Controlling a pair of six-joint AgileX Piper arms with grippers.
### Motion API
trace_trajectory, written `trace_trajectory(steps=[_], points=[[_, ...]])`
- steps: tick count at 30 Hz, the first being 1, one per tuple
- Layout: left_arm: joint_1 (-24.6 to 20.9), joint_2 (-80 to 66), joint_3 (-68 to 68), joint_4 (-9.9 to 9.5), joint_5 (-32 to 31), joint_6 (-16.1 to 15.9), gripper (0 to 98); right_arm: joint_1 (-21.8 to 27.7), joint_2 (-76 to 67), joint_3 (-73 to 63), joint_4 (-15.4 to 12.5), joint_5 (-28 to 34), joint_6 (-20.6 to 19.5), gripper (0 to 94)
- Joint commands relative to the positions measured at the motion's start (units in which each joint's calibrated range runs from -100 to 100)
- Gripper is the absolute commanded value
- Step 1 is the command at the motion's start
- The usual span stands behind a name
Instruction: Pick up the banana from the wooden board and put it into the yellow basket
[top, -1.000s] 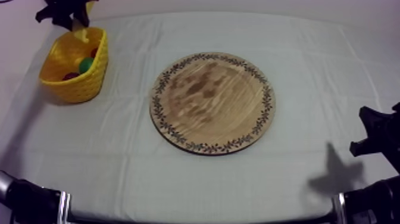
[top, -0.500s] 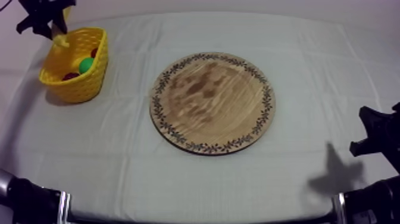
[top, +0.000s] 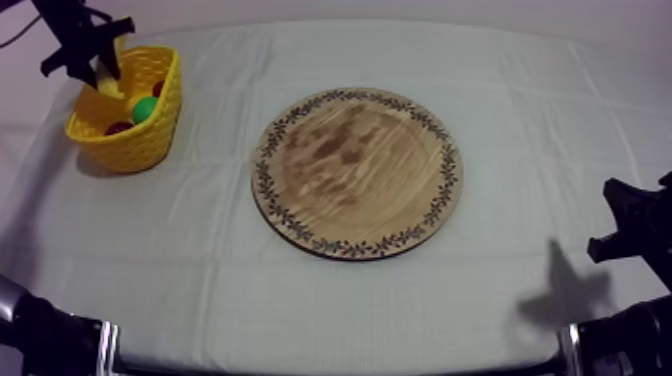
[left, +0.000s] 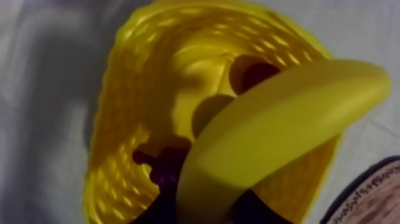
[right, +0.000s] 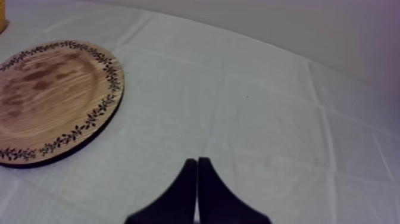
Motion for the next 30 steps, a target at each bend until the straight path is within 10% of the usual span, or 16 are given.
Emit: trace_trajectory(steps=[1, 9, 20, 30], points=[[-0.3, 2.5, 0.2, 0.29, -0.7, -0.4, 32.8, 0.0, 0.0, 0.0, 0.0, 0.1, 0.0, 0.3], [-1.1, 8.1, -0.1, 1.25, -1.8, -3.5, 41.6, 0.0, 0.0, 0.0, 0.0, 0.1, 0.0, 0.3], [-0.9, 9.1, 1.6, 2.68, -1.9, -6.9, 88.5, 0.0, 0.0, 0.0, 0.0, 0.1, 0.0, 0.3], [-0.9, 5.2, 3.4, 2.69, -1.3, -7.4, 95.5, 0.0, 0.0, 0.0, 0.0, 0.1, 0.0, 0.3]])
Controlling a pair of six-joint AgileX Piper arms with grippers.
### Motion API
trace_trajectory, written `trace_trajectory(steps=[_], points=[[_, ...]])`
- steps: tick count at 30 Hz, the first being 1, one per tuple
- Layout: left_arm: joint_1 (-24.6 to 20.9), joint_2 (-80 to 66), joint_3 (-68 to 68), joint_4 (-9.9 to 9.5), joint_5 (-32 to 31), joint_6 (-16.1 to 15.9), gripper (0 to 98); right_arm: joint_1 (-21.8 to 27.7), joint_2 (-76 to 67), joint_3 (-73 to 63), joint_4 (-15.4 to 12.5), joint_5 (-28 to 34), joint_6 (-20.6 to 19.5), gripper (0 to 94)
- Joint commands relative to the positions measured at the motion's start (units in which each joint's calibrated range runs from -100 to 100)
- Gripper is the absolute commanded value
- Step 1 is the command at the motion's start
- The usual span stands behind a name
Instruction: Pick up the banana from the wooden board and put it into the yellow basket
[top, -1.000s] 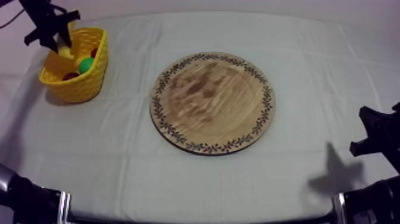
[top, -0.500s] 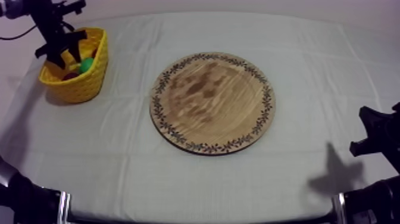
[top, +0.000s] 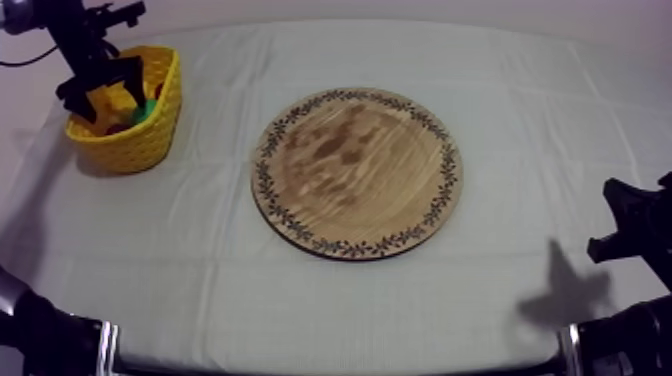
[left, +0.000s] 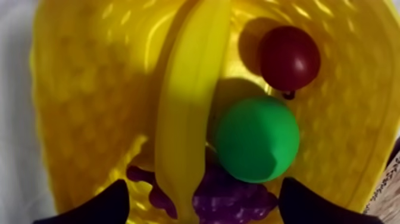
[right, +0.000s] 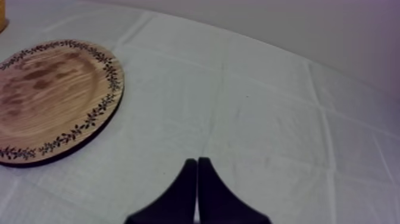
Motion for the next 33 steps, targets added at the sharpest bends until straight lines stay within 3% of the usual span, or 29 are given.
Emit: trace_trajectory(steps=[1, 6, 12, 20, 27, 33], points=[[0.2, -1.3, 0.4, 0.03, 0.3, 0.2, 95.5, 0.0, 0.0, 0.0, 0.0, 0.0, -0.1, 0.3], [0.9, -6.2, 2.0, 0.23, 1.1, 0.9, 94.9, 0.0, 0.0, 0.0, 0.0, 0.0, -0.1, 0.3], [1.8, -13.7, 5.6, 1.25, -1.4, 1.0, 86.6, 0.0, 0.0, 0.0, 0.0, 0.0, -0.1, 0.3], [2.9, -25.5, 14.4, 1.64, -10.7, -1.1, 76.2, 0.0, 0.0, 0.0, 0.0, 0.0, -0.1, 0.3], [3.0, -37.5, 28.5, 2.42, -22.8, -3.2, 67.0, 0.0, 0.0, 0.0, 0.0, 0.0, -0.1, 0.3], [1.8, -48.1, 39.8, 4.59, -29.6, -5.8, 68.3, 0.0, 0.0, 0.0, 0.0, 0.0, -0.1, 0.3]])
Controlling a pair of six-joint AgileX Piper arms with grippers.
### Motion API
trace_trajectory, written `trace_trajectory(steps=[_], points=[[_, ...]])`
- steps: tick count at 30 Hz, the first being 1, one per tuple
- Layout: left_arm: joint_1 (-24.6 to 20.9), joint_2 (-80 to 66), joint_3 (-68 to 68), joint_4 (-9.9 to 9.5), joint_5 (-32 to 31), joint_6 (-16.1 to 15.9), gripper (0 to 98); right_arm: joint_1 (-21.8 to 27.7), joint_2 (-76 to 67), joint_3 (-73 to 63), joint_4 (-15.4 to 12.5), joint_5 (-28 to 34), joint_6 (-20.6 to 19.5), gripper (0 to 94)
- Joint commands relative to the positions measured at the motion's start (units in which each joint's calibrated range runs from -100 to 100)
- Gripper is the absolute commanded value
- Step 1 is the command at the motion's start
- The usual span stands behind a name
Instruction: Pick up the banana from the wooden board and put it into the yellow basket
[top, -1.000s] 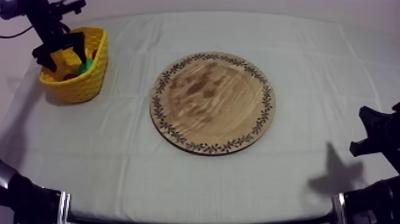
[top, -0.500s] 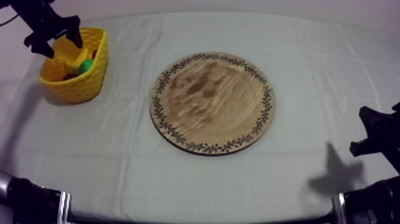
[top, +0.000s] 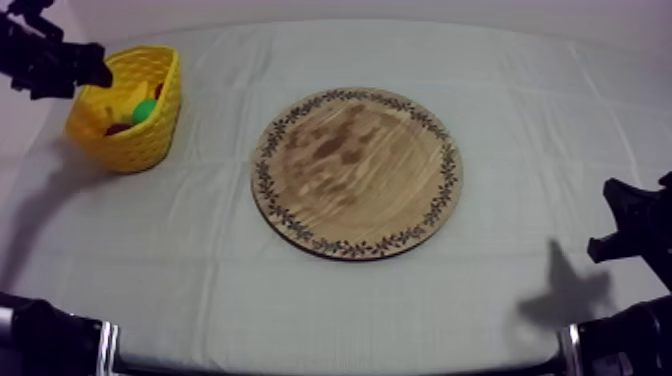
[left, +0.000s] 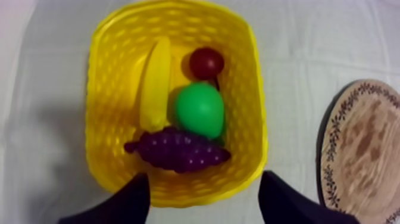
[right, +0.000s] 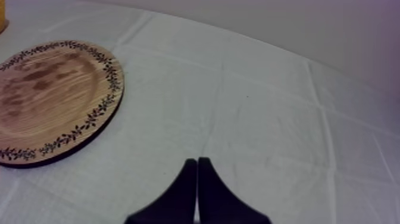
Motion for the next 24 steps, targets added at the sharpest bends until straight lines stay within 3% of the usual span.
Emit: trace_trajectory(steps=[1, 5, 12, 17, 24], points=[[-0.3, -6.0, 7.3, 0.97, -3.4, -1.3, 68.6, 0.0, 0.0, 0.0, 0.0, 0.0, 0.0, 0.3], [0.5, -13.4, 16.4, 1.07, -10.8, -1.3, 64.8, 0.0, 0.0, 0.0, 0.0, 0.0, 0.0, 0.3], [1.1, -25.8, 28.6, -0.04, -19.7, 0.5, 47.7, 0.0, 0.0, 0.0, 0.0, 0.0, 0.0, 0.3], [0.9, -35.7, 36.8, -2.15, -22.8, 2.0, 37.0, 0.0, 0.0, 0.0, 0.0, 0.0, 0.0, 0.3], [2.2, -49.2, 48.2, -6.88, -25.7, 7.3, 23.0, 0.0, 0.0, 0.0, 0.0, 0.0, 0.0, 0.3]])
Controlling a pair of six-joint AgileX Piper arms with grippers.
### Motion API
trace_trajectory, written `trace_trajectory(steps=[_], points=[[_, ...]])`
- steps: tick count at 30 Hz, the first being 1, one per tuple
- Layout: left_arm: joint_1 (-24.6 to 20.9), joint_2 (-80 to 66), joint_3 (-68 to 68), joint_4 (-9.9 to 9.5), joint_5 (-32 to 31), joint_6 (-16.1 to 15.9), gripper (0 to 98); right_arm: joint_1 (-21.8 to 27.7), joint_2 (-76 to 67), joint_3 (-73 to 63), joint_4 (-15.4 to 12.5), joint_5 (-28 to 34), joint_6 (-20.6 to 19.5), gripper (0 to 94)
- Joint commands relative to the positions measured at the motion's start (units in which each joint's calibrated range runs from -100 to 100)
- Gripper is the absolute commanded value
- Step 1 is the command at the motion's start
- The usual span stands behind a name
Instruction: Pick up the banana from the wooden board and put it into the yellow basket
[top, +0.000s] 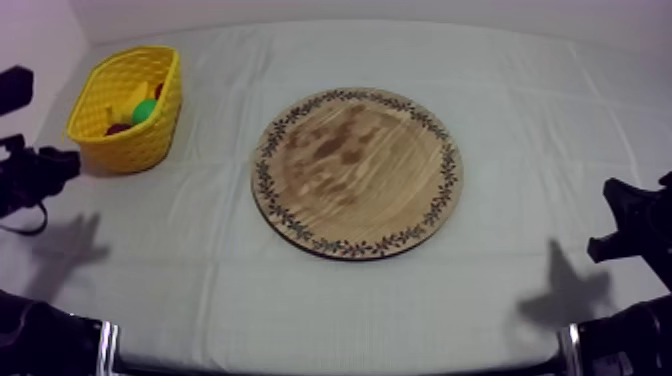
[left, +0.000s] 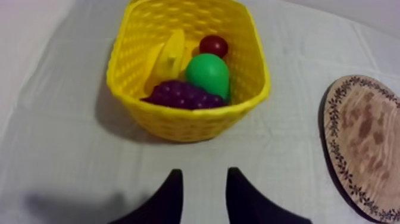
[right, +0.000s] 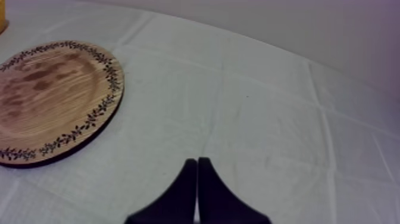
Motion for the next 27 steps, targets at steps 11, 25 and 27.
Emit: trace_trajectory(steps=[11, 25, 27], points=[[0.9, -21.1, 12.3, -3.60, 0.3, 3.2, 9.1, 0.0, 0.0, 0.0, 0.0, 0.0, 0.0, 0.3], [2.7, -34.8, 17.1, -4.93, 0.3, 3.8, 0.2, 0.0, 0.0, 0.0, 0.0, 0.0, 0.0, 0.3], [2.7, -36.1, 17.3, -4.89, 0.0, 5.7, 0.1, 0.0, 0.0, 0.0, 0.0, 0.0, 0.0, 0.3]])
